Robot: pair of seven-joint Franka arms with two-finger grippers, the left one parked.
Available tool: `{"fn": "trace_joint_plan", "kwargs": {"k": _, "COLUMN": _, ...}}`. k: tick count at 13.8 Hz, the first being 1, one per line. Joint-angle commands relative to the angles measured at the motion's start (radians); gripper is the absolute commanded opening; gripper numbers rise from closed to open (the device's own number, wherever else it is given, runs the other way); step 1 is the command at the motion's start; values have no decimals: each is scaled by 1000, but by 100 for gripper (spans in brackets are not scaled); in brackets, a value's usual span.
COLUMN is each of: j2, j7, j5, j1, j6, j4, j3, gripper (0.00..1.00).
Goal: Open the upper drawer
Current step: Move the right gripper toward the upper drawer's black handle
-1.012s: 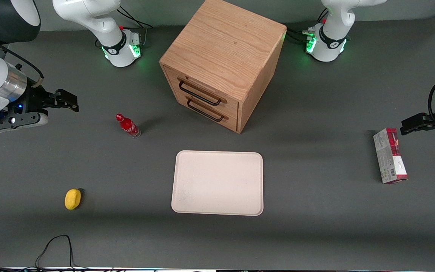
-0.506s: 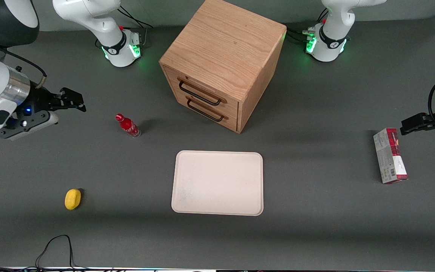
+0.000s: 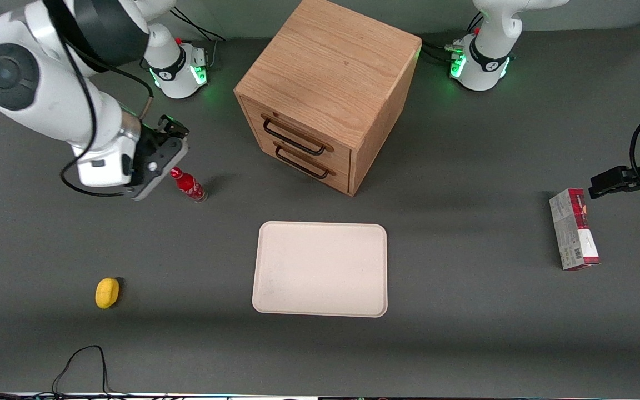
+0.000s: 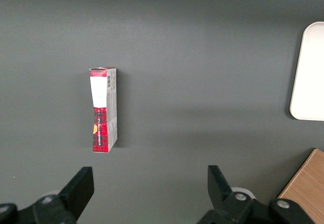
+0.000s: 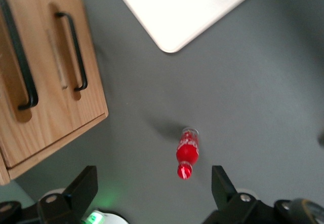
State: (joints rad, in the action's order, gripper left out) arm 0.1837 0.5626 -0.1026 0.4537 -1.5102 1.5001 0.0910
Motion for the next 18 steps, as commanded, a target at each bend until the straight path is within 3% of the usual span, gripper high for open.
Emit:
{"fn": "trace_joint_plan", "kwargs": {"k": 1, "j2": 101, "j7": 88, "j5": -11, "j1": 16, "j6": 27, "j4": -102, "j3": -52, "gripper": 100}}
{"fn": "trace_joint_plan", "kwargs": {"k": 8, "j2": 258, "j7": 82, "j5": -12, "j1": 30, "j6": -13, "j4": -190, "j3": -211, "gripper": 100}}
{"fn": "trace_joint_plan", "kwargs": {"k": 11, "j2": 281, "j7": 51, "j5": -92, "j1": 31, "j6": -30, "j4": -187, "j3": -217, "gripper": 100}}
{"fn": "trace_joint_plan", "kwargs": {"k": 16, "j2": 309, "j7": -38, "j5": -108, "j1": 68, "j6": -31, "j4": -178, "j3": -217, "gripper": 100}}
{"fn": "trace_joint_plan", "kwargs": {"k": 18, "j2": 322, "j7": -66, "j5": -150, "j1": 69, "j6": -33, "j4": -178, "j3": -217, "gripper": 100}}
